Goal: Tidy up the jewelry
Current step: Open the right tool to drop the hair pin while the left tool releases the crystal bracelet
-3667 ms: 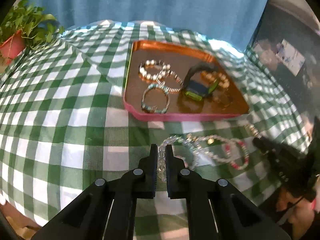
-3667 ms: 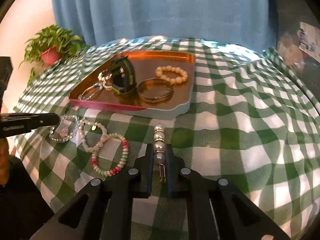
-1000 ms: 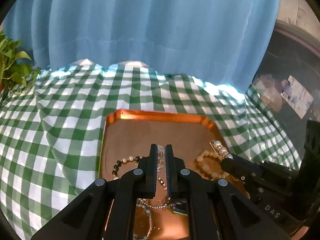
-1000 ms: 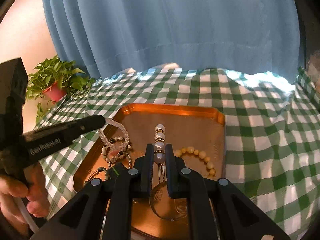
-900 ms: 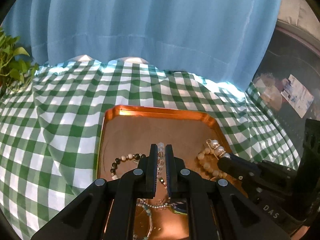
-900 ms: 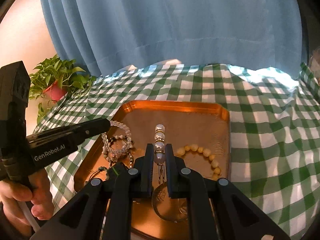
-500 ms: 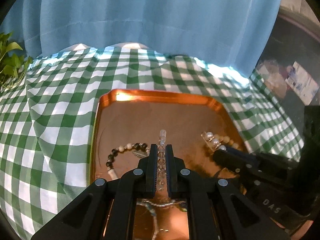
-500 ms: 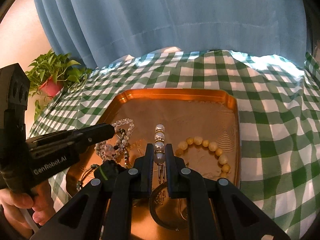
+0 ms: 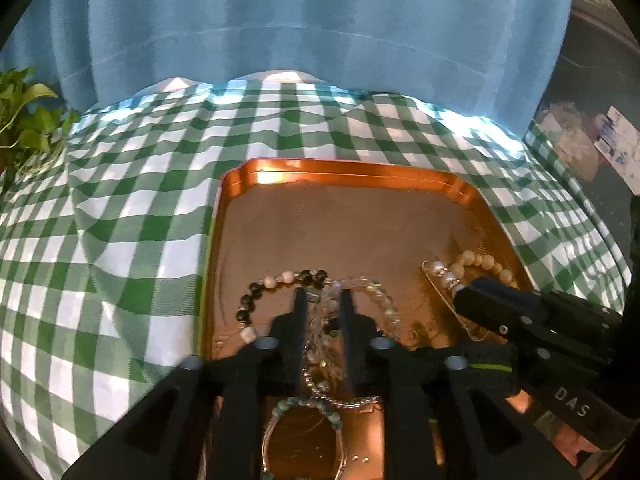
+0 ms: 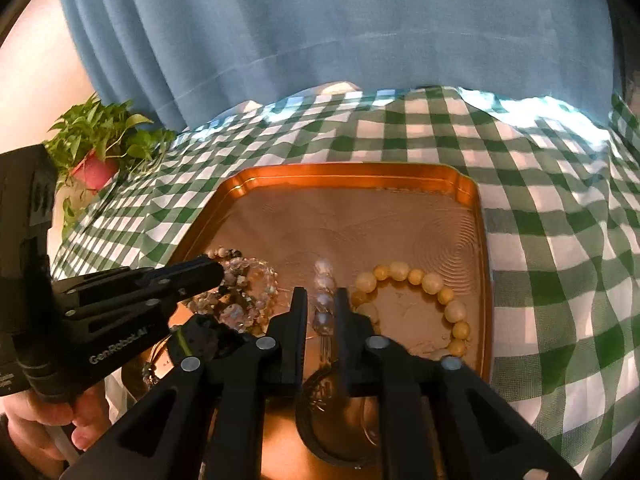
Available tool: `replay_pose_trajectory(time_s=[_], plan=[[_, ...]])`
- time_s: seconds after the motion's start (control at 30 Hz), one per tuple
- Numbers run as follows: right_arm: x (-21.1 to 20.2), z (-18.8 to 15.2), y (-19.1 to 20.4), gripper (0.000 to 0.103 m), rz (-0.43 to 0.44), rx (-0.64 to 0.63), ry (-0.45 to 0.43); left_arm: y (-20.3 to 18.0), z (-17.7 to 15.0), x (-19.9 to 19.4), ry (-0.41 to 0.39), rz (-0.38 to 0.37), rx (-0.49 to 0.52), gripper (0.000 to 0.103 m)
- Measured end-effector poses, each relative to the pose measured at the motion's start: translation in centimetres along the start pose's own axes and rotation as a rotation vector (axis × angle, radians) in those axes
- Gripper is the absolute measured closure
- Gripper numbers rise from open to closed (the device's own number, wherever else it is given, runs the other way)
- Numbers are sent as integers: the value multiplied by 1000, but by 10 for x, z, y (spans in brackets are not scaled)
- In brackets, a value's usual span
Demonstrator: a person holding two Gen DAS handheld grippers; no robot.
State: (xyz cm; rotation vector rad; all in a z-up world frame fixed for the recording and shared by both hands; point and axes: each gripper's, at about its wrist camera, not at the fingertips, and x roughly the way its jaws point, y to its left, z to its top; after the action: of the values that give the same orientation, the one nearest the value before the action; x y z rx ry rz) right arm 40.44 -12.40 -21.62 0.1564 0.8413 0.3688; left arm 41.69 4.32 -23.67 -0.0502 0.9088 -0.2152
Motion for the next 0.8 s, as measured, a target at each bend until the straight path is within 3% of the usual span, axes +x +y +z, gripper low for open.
replay_pose_trajectory(time_s=[0.03, 0.07, 0.1, 0.17, 0.37, 0.53, 0.8], plan=[[0, 1, -2, 77, 1, 6, -1, 2, 0, -1, -3, 9, -10, 64], [-1, 1, -3, 75, 2, 9, -3, 5, 0, -4, -10, 8, -25, 47], [-3, 1, -5, 74, 2, 11, -10, 7, 1, -6, -16, -5, -39, 36], [-7, 1, -5, 63, 4, 9, -23, 8, 1, -12, -32, -25, -51, 35], [-17, -6, -7, 57, -18, 15, -41, -2, -8, -30, -46, -11, -26, 35], [-41, -18, 0, 57, -31, 12, -89, -14, -29, -60, -71, 10, 16, 34], [-82, -41, 19, 57, -57, 27, -132, -22, -59, -102, -50, 1, -1, 34]])
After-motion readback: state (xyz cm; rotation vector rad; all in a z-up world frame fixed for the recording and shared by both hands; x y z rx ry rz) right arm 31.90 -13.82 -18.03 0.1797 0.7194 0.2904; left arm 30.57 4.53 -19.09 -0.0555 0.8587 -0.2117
